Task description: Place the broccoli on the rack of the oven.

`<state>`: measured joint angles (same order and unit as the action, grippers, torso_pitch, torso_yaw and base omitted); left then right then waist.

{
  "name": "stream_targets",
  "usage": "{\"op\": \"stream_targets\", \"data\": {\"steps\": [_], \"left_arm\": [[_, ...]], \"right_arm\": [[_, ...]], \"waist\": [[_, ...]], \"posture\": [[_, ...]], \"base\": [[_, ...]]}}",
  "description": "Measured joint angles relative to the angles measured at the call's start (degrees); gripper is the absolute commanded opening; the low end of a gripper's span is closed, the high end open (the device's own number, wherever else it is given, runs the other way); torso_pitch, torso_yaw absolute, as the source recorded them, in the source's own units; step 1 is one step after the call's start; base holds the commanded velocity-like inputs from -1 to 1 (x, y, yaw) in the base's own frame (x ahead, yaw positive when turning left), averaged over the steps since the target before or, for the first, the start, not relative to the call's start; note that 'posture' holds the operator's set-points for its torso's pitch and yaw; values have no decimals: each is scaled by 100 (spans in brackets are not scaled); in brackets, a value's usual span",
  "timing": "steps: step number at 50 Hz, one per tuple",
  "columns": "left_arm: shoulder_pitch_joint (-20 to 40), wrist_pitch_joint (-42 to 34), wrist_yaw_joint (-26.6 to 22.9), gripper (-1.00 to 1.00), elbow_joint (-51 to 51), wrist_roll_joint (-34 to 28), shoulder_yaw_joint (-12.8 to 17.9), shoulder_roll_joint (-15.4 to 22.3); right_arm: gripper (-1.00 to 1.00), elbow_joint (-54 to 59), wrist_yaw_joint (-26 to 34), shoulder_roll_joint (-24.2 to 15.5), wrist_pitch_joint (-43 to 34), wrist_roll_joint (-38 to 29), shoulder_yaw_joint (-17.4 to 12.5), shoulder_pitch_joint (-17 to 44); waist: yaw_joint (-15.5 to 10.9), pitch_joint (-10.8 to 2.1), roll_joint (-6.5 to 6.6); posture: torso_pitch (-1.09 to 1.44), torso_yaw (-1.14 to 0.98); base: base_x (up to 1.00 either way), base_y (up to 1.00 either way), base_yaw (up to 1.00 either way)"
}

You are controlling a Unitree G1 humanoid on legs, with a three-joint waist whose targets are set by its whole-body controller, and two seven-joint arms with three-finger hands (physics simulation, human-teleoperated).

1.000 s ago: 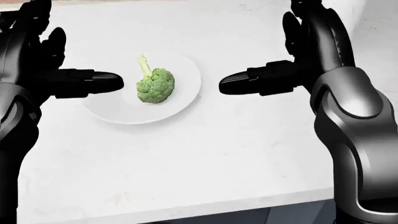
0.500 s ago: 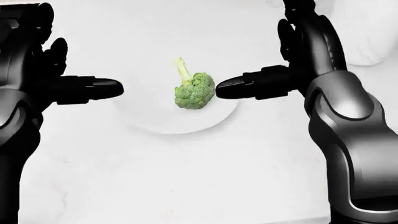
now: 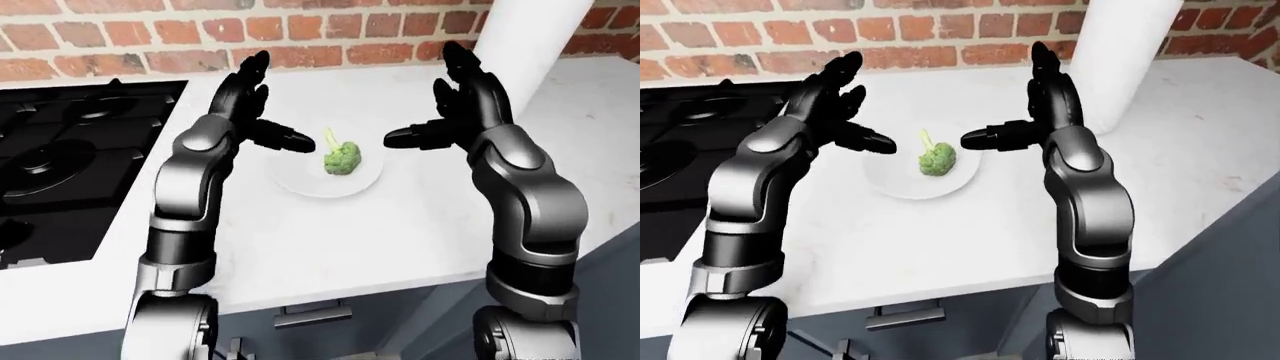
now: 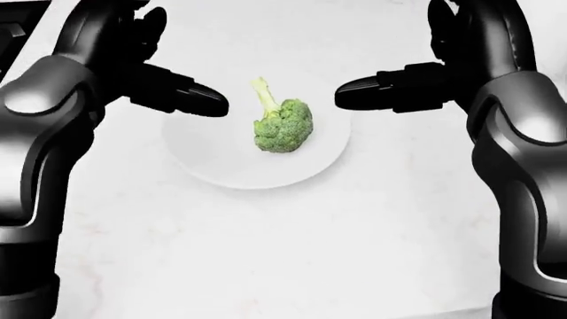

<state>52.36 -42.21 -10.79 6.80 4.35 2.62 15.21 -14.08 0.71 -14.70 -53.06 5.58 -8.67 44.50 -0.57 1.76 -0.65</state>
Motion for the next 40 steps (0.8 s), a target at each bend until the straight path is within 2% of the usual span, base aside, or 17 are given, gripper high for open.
{"op": "stream_targets", "data": {"steps": [4, 7, 12, 16, 24, 36, 38, 40], "left_arm": [[553, 444, -639, 100, 814, -557, -167, -89], [1036, 1020, -1098, 100, 1701, -951, -185, -101], [1455, 1990, -1693, 100, 2744, -1614, -243, -199], [1698, 2378, -2058, 100, 3264, -1905, -226, -320], [2290, 3075, -2580, 100, 4109, -2337, -251, -332], [2657, 4049, -3083, 100, 5019, -3138, -374, -389], [2658, 4069, -3173, 79, 5009, -3228, -355, -401], [2684, 4102, -3236, 80, 5020, -3290, -345, -416]], "right_arm": [[100, 15, 4, -76, -44, 73, -41, -3], [100, -40, -11, -113, -63, 116, -93, -70], [100, -14, -68, -119, -9, 144, -122, -170], [100, -52, -78, -138, -9, 198, -121, -199], [100, -97, -125, -163, -2, 252, -148, -240], [100, -77, -146, -208, 26, 303, -160, -231], [100, -97, -149, -211, 15, 308, -168, -241], [100, -97, -155, -213, 0, 314, -170, -231]], "waist": [[-18, 6, -23], [-16, 7, -46], [-21, -2, -69], [-21, 20, -94], [-27, 23, -132], [-35, 37, -164], [-34, 45, -169], [-34, 51, -175]], "posture": [[0, 0], [0, 0], [0, 0], [0, 0], [0, 0], [0, 0], [0, 0], [0, 0]], "base": [[0, 0, 0], [0, 0, 0], [0, 0, 0], [0, 0, 0], [0, 0, 0], [0, 0, 0], [0, 0, 0], [0, 0, 0]]}}
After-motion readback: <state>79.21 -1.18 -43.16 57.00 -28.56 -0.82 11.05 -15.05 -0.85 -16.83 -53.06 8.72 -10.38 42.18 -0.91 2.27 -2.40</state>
